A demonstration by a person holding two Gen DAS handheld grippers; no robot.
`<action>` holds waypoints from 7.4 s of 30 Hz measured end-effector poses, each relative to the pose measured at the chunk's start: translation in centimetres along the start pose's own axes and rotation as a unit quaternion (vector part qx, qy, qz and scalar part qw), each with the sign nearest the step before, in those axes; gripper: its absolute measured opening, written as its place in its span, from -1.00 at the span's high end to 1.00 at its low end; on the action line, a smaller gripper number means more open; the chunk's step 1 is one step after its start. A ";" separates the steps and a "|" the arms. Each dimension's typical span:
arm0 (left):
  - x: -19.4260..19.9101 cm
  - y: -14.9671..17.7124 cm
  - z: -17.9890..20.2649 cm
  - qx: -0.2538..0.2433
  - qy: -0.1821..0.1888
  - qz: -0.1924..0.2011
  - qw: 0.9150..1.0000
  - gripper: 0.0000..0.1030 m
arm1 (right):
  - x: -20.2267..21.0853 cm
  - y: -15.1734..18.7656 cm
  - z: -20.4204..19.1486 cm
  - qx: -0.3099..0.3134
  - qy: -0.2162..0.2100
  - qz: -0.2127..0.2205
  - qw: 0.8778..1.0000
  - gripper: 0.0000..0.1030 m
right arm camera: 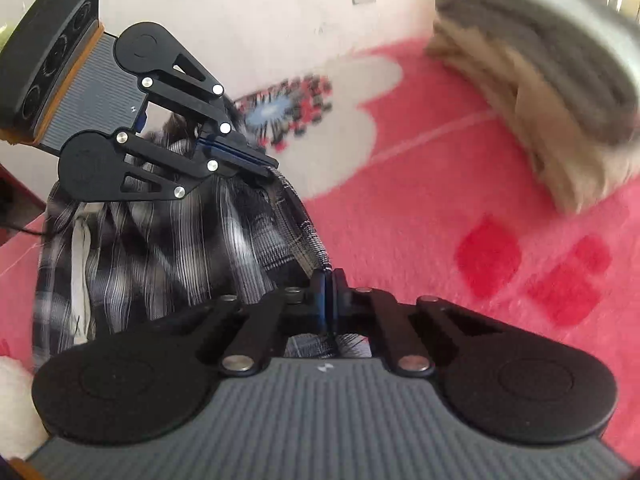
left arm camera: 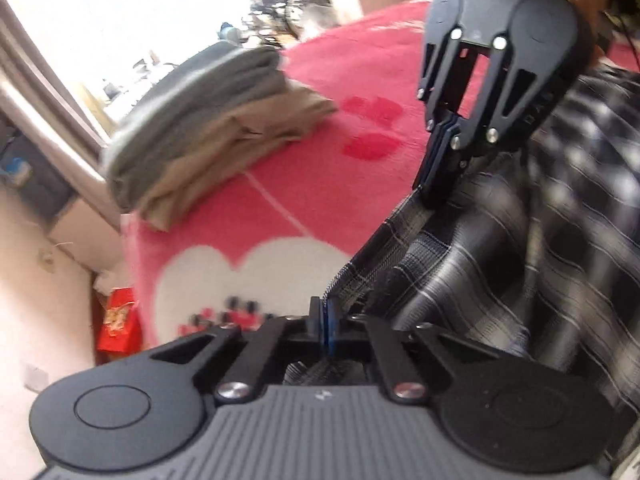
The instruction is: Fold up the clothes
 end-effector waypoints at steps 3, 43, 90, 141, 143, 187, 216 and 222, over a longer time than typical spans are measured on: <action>-1.0 0.2 -0.7 -0.010 -0.028 -0.016 0.999 0.96 | -1.1 -1.5 0.4 -0.012 0.020 0.022 0.999 0.97; 19.4 -16.4 14.2 0.183 -0.089 0.069 0.977 -0.28 | 36.5 36.9 -8.6 -0.492 0.180 0.414 0.745 -0.26; 4.0 -29.9 37.7 0.035 0.055 0.038 0.997 -0.39 | 31.5 47.5 8.7 -0.329 0.224 0.180 0.900 -0.20; 3.9 -27.8 40.6 -0.018 0.098 0.057 0.993 -0.32 | 35.6 57.3 14.5 -0.635 0.260 0.256 0.681 0.92; 3.7 -27.9 40.7 -0.018 0.097 0.056 0.994 -0.32 | 36.3 55.0 15.0 -0.570 0.321 0.243 0.716 0.92; 8.4 -23.3 37.3 0.002 0.066 0.024 0.998 -0.28 | 34.6 64.7 10.0 -0.799 0.089 0.346 0.483 0.93; 3.9 -23.1 38.2 -0.100 0.015 0.034 0.994 -0.04 | 33.3 65.1 10.5 -0.831 0.060 0.352 0.427 0.90; 4.2 -23.0 38.4 -0.119 0.027 0.037 0.992 0.35 | 39.0 62.2 11.1 -0.736 0.176 0.359 0.546 0.93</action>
Point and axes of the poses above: each gripper's, at about its wrist camera, not at the fingertips, and x roughly against the way its jaws point, z to its right, y to its underside, the point moved 4 cm from there along -x, roughly the way its jaws point, and after that the axes turned 15 degrees about -x, right-handed, at the moved point
